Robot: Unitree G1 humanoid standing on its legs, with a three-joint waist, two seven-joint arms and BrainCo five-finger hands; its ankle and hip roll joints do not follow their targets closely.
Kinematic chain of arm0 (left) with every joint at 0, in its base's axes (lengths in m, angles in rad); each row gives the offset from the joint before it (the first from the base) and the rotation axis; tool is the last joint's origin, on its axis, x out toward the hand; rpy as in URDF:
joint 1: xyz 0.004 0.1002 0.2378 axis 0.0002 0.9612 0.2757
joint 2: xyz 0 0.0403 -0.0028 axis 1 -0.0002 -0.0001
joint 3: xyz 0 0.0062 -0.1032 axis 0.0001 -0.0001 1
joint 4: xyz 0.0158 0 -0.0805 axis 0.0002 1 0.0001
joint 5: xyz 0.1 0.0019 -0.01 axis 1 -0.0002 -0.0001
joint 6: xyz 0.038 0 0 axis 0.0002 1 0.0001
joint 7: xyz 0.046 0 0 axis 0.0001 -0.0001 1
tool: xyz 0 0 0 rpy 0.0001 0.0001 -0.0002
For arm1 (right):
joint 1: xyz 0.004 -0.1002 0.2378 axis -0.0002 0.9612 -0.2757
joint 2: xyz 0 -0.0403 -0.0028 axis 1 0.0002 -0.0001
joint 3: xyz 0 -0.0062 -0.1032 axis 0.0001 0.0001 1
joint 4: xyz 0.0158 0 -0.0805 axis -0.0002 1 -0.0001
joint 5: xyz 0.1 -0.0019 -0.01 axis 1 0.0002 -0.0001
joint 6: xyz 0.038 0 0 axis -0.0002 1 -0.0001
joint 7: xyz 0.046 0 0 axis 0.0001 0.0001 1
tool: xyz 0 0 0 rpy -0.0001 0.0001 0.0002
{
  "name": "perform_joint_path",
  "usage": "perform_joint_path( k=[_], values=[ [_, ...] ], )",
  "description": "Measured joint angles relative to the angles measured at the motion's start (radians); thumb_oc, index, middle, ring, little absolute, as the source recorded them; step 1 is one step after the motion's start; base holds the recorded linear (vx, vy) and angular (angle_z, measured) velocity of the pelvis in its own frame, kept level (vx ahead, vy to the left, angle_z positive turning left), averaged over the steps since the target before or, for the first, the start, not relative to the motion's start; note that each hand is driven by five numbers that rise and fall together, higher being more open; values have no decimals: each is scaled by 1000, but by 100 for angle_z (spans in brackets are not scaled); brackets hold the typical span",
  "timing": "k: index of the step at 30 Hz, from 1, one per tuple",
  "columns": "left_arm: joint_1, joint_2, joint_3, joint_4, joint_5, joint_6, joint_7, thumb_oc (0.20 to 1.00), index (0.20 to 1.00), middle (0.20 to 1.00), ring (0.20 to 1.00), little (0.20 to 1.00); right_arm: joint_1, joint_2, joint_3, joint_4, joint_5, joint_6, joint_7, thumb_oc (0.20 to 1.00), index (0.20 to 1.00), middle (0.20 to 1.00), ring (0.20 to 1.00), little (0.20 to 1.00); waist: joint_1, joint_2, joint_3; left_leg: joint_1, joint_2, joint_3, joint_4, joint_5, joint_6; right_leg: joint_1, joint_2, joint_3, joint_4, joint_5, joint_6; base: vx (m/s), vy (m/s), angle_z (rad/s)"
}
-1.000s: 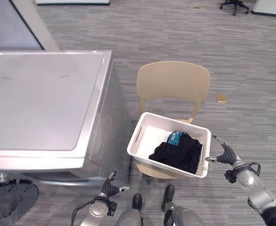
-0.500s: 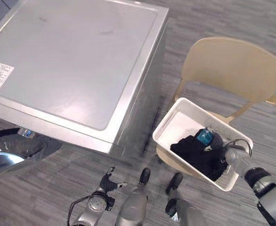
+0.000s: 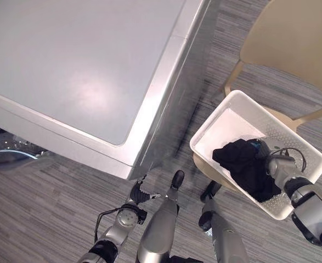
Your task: Grab the laundry basket,head to the washer,open it,put in the laundry and shut it.
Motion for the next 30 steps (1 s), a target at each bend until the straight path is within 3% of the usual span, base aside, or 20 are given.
perform_joint_path(
  k=[2, 7, 10, 15, 19, 23, 27, 28, 30],
  values=[
    [-8, 5, 13, -21, 0, 2, 3, 1000, 1000, 1000, 1000, 1000, 54, -20, -58, -121, 74, -10, 3, 200, 200, 200, 200, 200, -5, 0, 0, 12, 0, 11, -1, 0, 0, 7, 0, 12, 1, 1, 0, -20, -23, -16],
    [-11, 10, 30, -50, -2, 3, 4, 1000, 1000, 1000, 1000, 1000, 117, -5, -183, -205, 256, -42, 3, 200, 200, 200, 200, 200, -33, 0, 0, 64, 6, 35, -20, 0, 1, 39, 4, 43, -1, -1, 3, -19, -10, -18],
    [-2, 13, 51, -49, -16, 13, 1, 1000, 1000, 1000, 1000, 1000, 138, 39, -306, -230, 442, -47, -1, 200, 200, 200, 200, 200, -51, 1, -1, 72, 10, 57, -20, 2, 2, 40, 7, 59, -3, 2, 6, -6, 3, -16],
    [30, 10, 80, -70, -32, 21, -9, 1000, 1000, 1000, 1000, 1000, 224, 111, -370, -388, 608, -66, 1, 200, 200, 200, 200, 200, -55, 2, -1, 120, 17, 61, -36, 4, 0, 75, 15, 70, -5, 7, 1, 43, 22, -7],
    [76, 11, 130, -100, -31, 30, -33, 1000, 1000, 1000, 1000, 1000, 340, 110, -394, -644, 628, -99, 28, 200, 200, 200, 200, 200, -78, 7, -9, 188, 16, 63, -56, 2, 0, 135, 13, 72, -6, 3, 5, 74, 79, -2],
    [142, 11, 166, -112, -31, 45, -44, 1000, 1000, 1000, 1000, 1000, 434, 115, -422, -816, 646, -137, 70, 200, 200, 200, 200, 200, -104, 0, -77, 211, 7, 96, -70, 1, 13, 141, 3, 99, -5, 8, 5, 36, 106, -17],
    [212, 11, 201, -143, -31, 51, -49, 1000, 1000, 1000, 1000, 1000, 499, 122, -425, -948, 656, -136, 120, 200, 200, 200, 200, 200, -104, -10, -92, 269, 5, 158, -70, -15, 34, 157, 1, 165, 22, 17, 15, -67, 65, -48],
    [228, 12, 208, -136, -32, 53, -49, 1000, 1000, 1000, 1000, 1000, 524, 146, -427, -981, 666, -150, 136, 200, 200, 200, 200, 200, -119, -7, -94, 281, 11, 175, -64, -19, 40, 148, -4, 192, 77, 11, 23, -163, -53, -31],
    [222, 13, 211, -128, -31, 64, -48, 1000, 1000, 1000, 1000, 1000, 565, 153, -428, -997, 669, -161, 147, 200, 200, 200, 200, 200, -158, 2, -99, 274, 23, 140, -50, -18, 48, 129, -9, 265, 159, -33, 64, -153, -101, 37]
  ],
)
